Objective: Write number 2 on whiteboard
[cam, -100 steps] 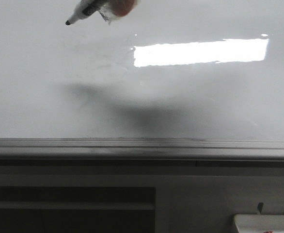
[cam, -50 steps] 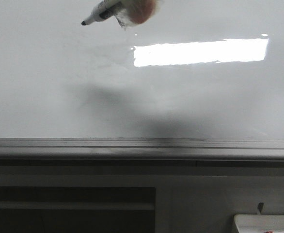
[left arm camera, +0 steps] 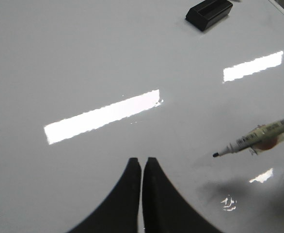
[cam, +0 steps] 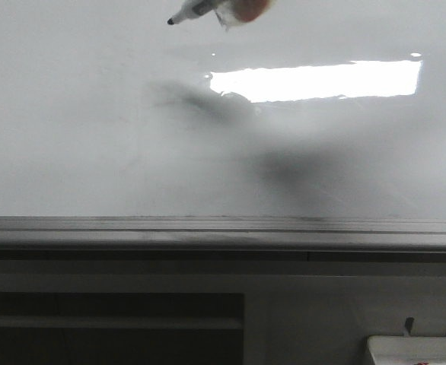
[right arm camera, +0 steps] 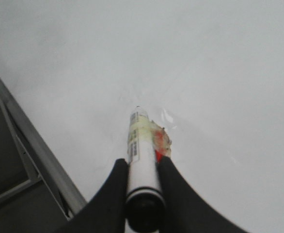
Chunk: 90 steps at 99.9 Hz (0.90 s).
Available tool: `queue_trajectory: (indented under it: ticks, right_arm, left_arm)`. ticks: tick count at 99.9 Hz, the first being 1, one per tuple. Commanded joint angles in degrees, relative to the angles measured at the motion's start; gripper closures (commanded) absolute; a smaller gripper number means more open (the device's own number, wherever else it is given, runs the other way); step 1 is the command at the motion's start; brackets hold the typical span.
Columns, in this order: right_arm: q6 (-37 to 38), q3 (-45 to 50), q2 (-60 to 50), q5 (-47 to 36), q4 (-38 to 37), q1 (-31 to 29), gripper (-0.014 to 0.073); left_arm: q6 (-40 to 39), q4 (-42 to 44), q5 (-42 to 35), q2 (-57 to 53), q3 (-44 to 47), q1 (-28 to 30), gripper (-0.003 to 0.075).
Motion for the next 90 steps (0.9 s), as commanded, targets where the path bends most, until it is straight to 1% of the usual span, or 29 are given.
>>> queue_trajectory:
  ticks: [1,12,58,78,90]
  right_arm:
    - [0.04,-3.87,0.78,-2.64,0.38,-1.10,0.0671]
    - [0.04,-5.95,3.31,-0.71,0.27,-1.10,0.0671]
    - [0.04,-11.41,11.12,-0.10,-0.81,-1.74,0.0671]
    - [0.04,-11.56,10.43,-1.37,-1.14,-3.85,0.0671]
    - [0.04,-11.56,8.12,1.40,-1.96,-4.94,0.0659]
  left_arm:
    - [-0.64,-0.66,-4.44,0.42,-1.58,0.11,0.0741]
    - [-0.64,-0.66,-4.32,0.42,-1.58,0.11,0.0741]
    - [-0.64,-0.66,-4.41,0.42,-1.58,0.11,0.0741]
    - [-0.64,-0.66,-4.41,0.42,-1.58,0.11,0.0741]
    - [-0.64,-0.66,-4.41,0.42,-1.58,0.11,0.0741]
